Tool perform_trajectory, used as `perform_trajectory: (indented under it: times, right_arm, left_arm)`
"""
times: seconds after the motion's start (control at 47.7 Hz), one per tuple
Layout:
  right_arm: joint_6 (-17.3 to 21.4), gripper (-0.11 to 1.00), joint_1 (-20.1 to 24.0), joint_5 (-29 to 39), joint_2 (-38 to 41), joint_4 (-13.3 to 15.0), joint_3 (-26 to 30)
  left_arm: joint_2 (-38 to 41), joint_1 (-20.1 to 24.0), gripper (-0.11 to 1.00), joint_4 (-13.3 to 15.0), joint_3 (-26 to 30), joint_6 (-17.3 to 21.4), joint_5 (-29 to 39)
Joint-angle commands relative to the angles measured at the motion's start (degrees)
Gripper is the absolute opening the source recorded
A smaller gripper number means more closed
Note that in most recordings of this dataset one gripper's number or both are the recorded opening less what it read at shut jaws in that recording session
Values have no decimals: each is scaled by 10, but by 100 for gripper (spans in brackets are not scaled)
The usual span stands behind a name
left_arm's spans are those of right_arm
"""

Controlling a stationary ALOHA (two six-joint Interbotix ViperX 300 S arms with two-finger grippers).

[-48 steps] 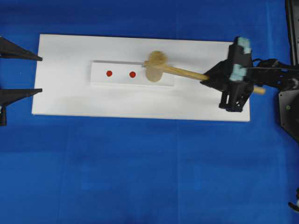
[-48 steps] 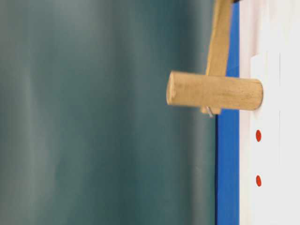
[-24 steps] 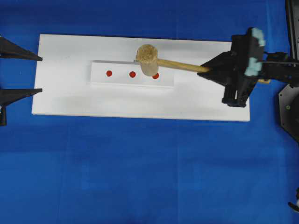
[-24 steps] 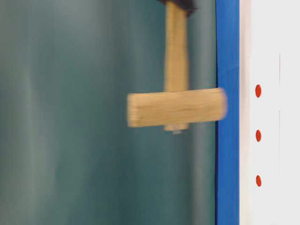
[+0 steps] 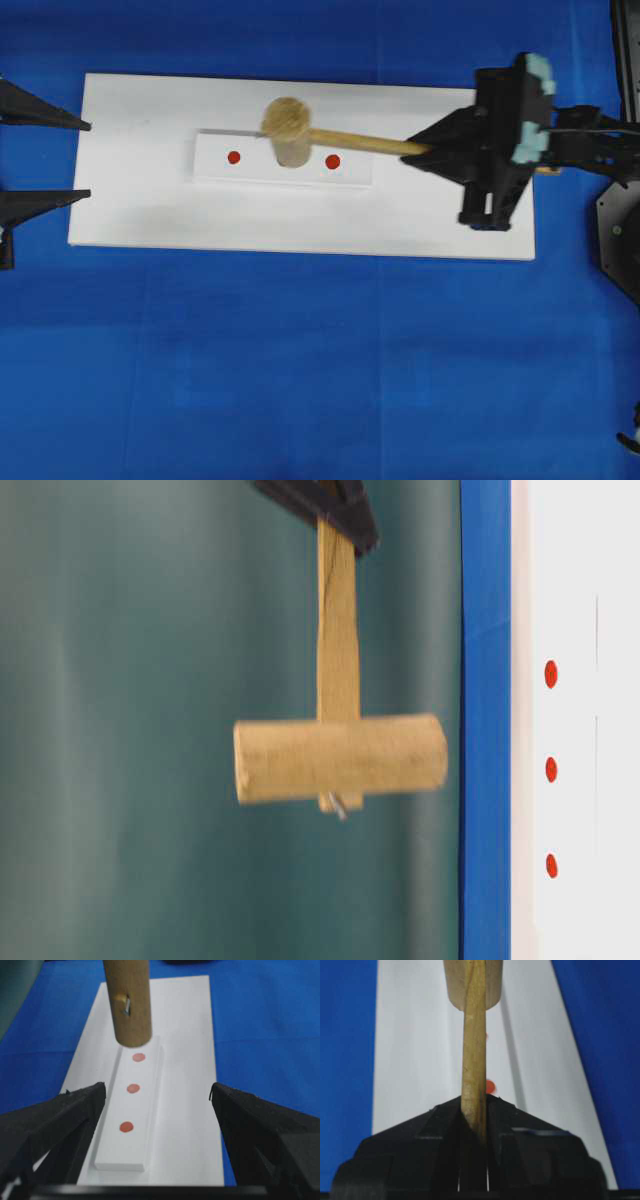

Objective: Hit the mark with a hammer.
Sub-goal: 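Swing the mallet head down onto the red dots with the right gripper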

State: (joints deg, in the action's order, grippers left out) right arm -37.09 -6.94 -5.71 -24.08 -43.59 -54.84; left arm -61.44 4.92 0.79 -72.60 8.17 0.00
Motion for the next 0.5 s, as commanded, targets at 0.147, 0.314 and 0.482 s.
perform_trajectory:
  times: [0.147, 0.314, 0.482]
  right_arm:
    - [-1, 2, 18, -5, 67, 2, 88]
    - [-1, 2, 25, -4, 122, 2, 144]
    - [-2, 2, 29, -3, 162, 6, 188]
  left_arm:
    - [6, 2, 84, 1, 6, 0, -3]
    - [7, 2, 84, 1, 5, 0, -2]
    - [6, 1, 84, 0, 4, 0, -2]
